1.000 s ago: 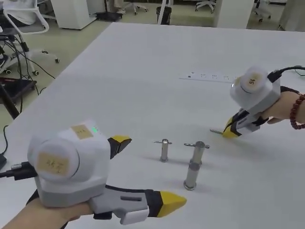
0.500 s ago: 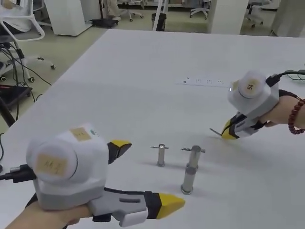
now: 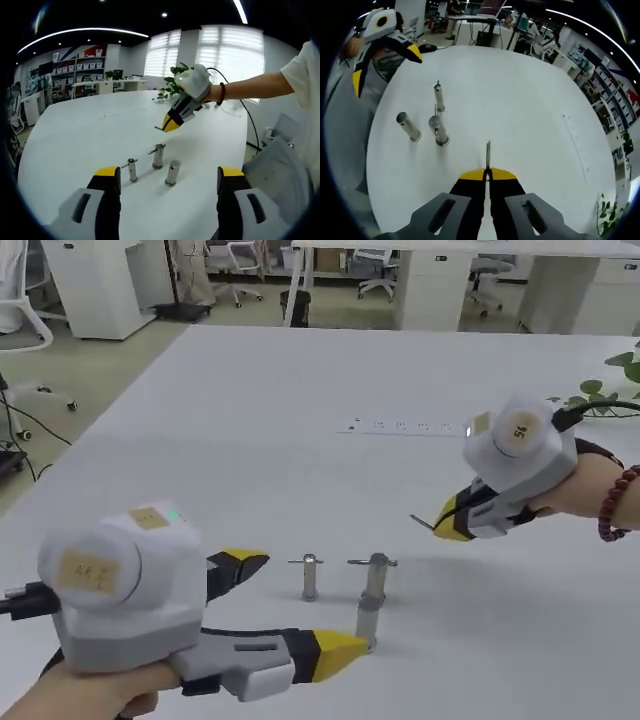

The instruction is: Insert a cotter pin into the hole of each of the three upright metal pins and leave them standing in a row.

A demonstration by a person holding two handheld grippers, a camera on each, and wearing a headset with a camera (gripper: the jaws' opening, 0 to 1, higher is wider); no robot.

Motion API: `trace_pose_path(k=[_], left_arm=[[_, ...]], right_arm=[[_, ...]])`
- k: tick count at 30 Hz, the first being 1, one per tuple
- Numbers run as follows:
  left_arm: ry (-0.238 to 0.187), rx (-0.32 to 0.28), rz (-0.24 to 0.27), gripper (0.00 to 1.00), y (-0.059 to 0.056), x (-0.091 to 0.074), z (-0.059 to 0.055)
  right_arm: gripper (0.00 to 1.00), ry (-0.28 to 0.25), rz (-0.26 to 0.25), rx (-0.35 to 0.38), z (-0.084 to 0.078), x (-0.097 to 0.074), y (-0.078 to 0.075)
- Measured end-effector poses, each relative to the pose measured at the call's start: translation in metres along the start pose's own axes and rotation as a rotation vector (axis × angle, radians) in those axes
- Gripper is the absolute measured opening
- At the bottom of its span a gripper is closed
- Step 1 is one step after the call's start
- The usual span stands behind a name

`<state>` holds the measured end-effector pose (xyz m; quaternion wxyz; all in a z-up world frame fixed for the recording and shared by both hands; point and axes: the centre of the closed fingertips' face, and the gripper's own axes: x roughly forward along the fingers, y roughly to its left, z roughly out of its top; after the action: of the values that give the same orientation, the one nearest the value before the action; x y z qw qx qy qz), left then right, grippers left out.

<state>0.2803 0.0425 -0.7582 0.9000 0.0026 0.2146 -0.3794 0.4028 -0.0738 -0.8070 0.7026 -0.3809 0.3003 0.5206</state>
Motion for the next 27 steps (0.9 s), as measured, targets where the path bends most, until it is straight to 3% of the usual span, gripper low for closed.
trace_pose_path(k=[6,13,19,27], left_arm=[[0.006,-0.003,-0.020,0.71,-0.003,0.007,0.006],[-0.007,-0.047,-0.034,0.63,-0.002,0.014,0.011],[-0.014,-0.093,-0.058,0.55,-0.005,0.022,0.014],[0.013,-0.124,-0.106,0.46,-0.009,0.038,0.014]], right_arm=[[0.02,-0.038,-0.010,-0.021,0.011,-0.014,0.016],[0.02,-0.085,-0.015,-0.030,0.024,-0.026,0.035],[0.02,-0.112,-0.008,-0.037,0.028,-0.027,0.053],[0.02,-0.115,-0.010,-0.091,0.031,-0.025,0.065]])
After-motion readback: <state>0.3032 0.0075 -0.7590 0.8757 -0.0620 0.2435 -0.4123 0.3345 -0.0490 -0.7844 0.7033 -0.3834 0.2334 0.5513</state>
